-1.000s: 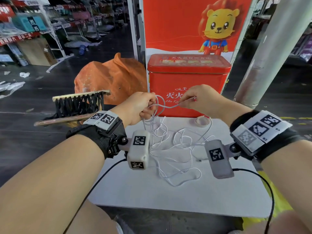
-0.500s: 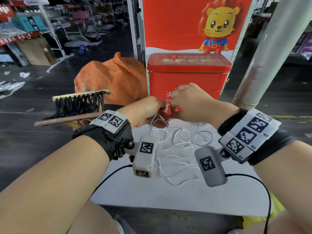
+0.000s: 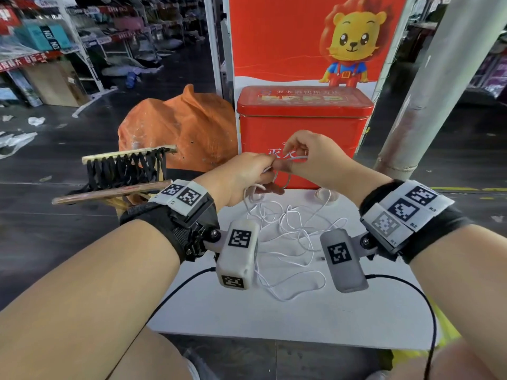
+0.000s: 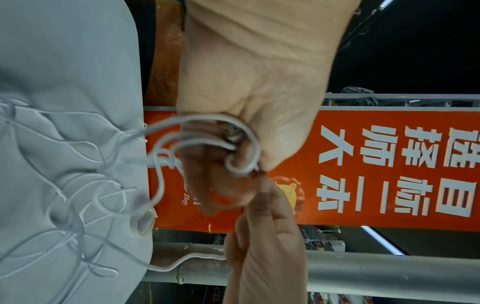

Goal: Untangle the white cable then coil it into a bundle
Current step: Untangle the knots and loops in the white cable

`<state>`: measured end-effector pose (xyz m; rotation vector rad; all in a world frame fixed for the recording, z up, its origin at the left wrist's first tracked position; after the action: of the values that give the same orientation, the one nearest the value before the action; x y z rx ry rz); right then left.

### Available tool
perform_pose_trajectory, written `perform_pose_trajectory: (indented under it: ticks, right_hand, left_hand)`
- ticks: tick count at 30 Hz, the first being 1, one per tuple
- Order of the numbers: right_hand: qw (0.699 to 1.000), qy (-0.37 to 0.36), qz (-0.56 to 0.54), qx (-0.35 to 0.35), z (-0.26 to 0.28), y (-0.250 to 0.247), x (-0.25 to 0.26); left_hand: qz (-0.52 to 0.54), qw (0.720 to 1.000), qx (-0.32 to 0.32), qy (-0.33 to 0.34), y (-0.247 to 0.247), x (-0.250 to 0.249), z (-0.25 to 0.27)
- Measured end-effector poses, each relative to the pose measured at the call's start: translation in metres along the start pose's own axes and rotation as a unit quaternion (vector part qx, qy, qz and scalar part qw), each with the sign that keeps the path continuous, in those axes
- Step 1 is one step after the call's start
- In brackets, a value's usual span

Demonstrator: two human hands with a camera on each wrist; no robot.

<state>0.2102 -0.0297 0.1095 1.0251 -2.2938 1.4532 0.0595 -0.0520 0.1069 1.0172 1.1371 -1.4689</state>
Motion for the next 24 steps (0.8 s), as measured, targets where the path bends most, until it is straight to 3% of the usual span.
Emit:
perform_pose_trajectory:
  ticks: [6, 14, 20, 24]
  right_hand:
    - [0.988, -0.010, -0.115, 0.103, 0.012, 0.003, 0.003]
    - [0.995, -0.017, -0.097, -0.003, 0.012, 0.001, 0.010]
    - [0.985, 0.062, -0.160, -0.001, 0.014, -0.001, 0.004]
    - [0.990, 0.025, -0.135, -0.017, 0.013, -0.002, 0.007]
  left_hand:
    - [0.085, 0.993, 0.072, -0.025, -0.001, -0.002, 0.006]
    - [0.140, 0.987, 0.064, -0.045, -0.002, -0.002, 0.002]
    - [0.101, 0.991, 0.084, -0.029, -0.003, -0.002, 0.002]
    - [0.084, 0.994, 0.070, -0.028, -0.004, -0.003, 0.003]
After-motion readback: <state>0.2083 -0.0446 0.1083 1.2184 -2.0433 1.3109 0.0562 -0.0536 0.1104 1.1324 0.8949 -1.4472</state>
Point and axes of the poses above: each hand's wrist, its own z-axis away from the middle knuckle, its own y-axis out of the palm, x = y × z, the point moved 1 cm from there along -z, towards the middle knuckle, and after that the axes turned 12 degrees about -x, right-handed, at the moved point
